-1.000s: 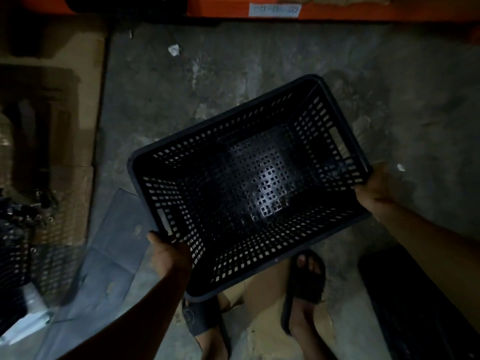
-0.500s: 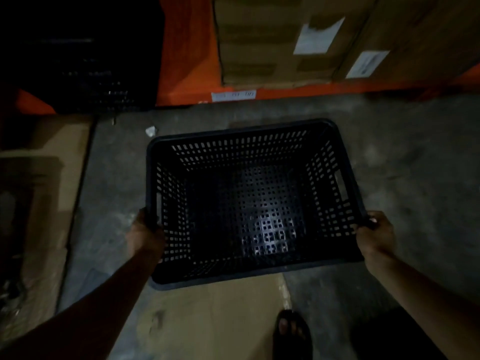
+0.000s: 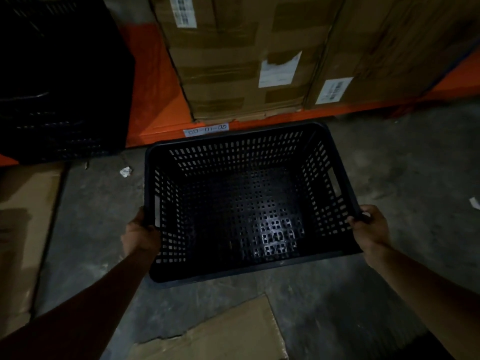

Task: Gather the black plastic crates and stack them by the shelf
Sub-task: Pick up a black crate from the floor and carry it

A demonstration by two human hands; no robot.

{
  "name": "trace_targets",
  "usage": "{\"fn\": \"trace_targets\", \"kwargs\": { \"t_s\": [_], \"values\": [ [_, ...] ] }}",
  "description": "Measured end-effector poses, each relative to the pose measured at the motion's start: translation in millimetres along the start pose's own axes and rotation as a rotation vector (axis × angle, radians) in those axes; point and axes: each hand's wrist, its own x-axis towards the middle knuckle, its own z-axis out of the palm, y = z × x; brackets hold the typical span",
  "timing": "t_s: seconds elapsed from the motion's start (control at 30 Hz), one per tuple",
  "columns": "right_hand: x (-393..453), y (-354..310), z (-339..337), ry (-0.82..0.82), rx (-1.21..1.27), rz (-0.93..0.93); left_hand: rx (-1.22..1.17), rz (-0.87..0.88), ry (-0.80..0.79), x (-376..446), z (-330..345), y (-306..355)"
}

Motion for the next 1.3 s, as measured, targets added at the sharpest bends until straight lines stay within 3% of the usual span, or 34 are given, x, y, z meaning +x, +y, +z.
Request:
{"fn": "trace_targets", "kwargs": {
  "t_s": [0.2,0.33,0.47,0.6,0.87,1.0,1.1,1.3],
  "values": [
    [-1,-4,-7,-0.083,-0.141,-0.038,0.128,-0.025,-0.118,1,3,2],
    [-22,-12,-15,-0.189,-0.378,-0.232,0.196,-0.016,-0.277,-14,2,6],
    [-58,-9,-30,-0.158,-0.543,-0.301,0.300,0.183,-0.235,-53,-4,14],
    [-100,1,-64,-0.210,-0.495,-0.309,0.407,0.377,-0.297,-108,-8,29],
    [-210,41,-173,-0.077,-0.311,-0.104,0.374,0.500,-0.673,-229,-16,50],
    [-278,112,-245,-0.077,-0.132,0.137,0.437,0.539,-0.922,-309,-11,32],
    [-311,189,-292,0.018,0.054,0.277,0.542,0.522,-1.081,-362,4,23],
    [-343,310,-389,0.167,0.008,0.508,0.598,0.478,-1.216,-451,72,18]
  ]
}}
